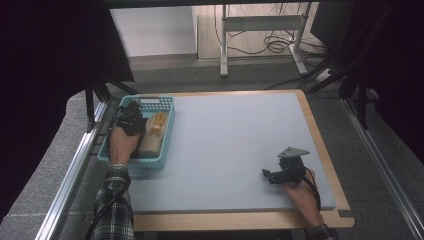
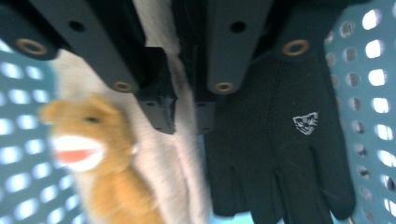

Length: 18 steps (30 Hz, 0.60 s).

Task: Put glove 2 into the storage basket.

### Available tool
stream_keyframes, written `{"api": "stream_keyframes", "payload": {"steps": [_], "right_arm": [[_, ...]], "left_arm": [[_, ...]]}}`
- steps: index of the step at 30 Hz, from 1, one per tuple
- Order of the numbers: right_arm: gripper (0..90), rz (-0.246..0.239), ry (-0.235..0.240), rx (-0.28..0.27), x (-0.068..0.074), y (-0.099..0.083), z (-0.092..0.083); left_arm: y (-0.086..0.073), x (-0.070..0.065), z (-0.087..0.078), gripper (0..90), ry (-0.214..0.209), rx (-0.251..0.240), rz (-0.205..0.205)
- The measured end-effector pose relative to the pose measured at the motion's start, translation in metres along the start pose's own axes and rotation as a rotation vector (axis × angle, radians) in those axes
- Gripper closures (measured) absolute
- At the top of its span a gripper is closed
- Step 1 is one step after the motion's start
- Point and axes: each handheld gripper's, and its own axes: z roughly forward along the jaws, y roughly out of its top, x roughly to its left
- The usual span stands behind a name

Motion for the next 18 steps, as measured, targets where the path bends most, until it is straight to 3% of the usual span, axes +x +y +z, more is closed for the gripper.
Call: {"api": "stream_keyframes", "payload": {"steps": [4, 6, 10, 18], "right_arm": [[7.5, -0.001, -0.001, 0.001, 0.0, 0.0, 0.0], [7.5, 0.0, -0.001, 0.001, 0.0, 0.0, 0.0], [7.5, -0.001, -0.001, 0.001, 0.0, 0.0, 0.0], [7.5, 0.0, 0.0, 0.0, 0.0, 0.0, 0.0]], "left_arm": [[0.003, -0.009, 0.01, 86.4, -0.041, 0.004, 0.019], [0.006, -0.016, 0.011, 87.0, -0.084, -0.005, 0.023], [0.009, -0.03, 0.012, 88.4, -0.019, 0.013, 0.065], [0.001, -0.012, 0.01, 78.1, -0.046, -0.035, 0.014]]}}
